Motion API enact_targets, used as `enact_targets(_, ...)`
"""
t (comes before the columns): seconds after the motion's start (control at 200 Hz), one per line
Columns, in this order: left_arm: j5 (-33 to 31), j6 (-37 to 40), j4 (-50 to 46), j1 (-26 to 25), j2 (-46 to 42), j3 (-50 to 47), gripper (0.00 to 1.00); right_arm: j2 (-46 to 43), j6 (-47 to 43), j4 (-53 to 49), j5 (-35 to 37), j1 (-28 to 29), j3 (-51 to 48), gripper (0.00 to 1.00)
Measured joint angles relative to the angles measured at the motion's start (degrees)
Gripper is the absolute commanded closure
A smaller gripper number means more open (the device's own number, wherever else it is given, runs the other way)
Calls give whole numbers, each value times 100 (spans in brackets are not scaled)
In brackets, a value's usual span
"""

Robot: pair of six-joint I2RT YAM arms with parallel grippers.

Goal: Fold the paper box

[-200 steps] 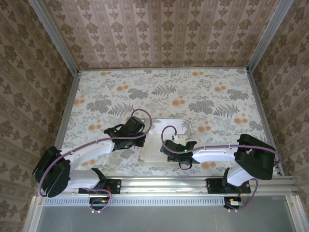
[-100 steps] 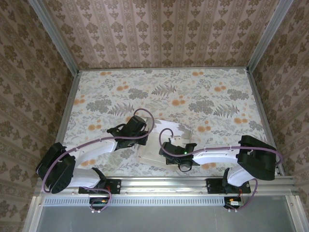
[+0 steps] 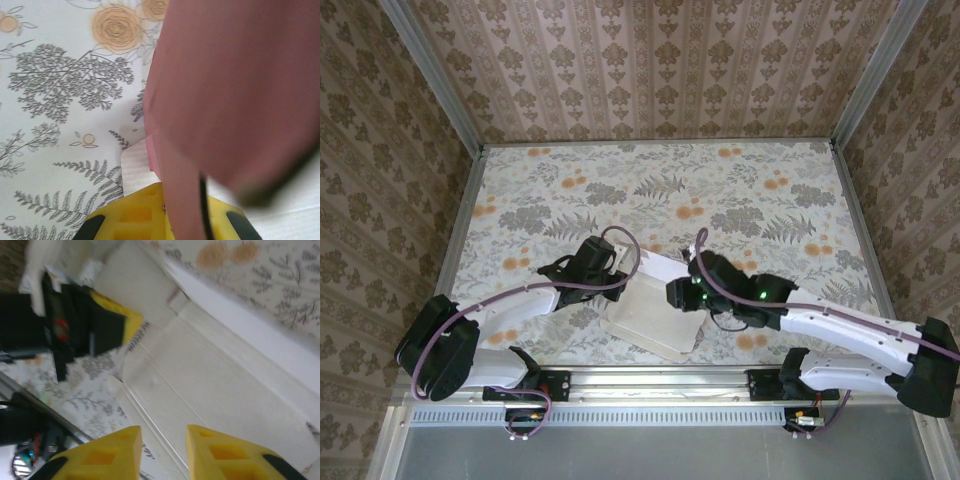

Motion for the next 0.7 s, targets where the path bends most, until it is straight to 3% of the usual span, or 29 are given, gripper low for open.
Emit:
enact_targets(0.185, 356, 400, 98, 83, 35, -17, 100, 70, -769, -566, -490, -890, 927, 53)
enact_targets(0.345, 549, 636, 210, 109, 142, -17, 100, 686, -1335, -868, -789, -1493, 1569, 46)
enact_targets(0.7, 758, 872, 396, 109, 380, 72, 98, 2133, -2553, -1287, -1388, -1574, 2258, 43)
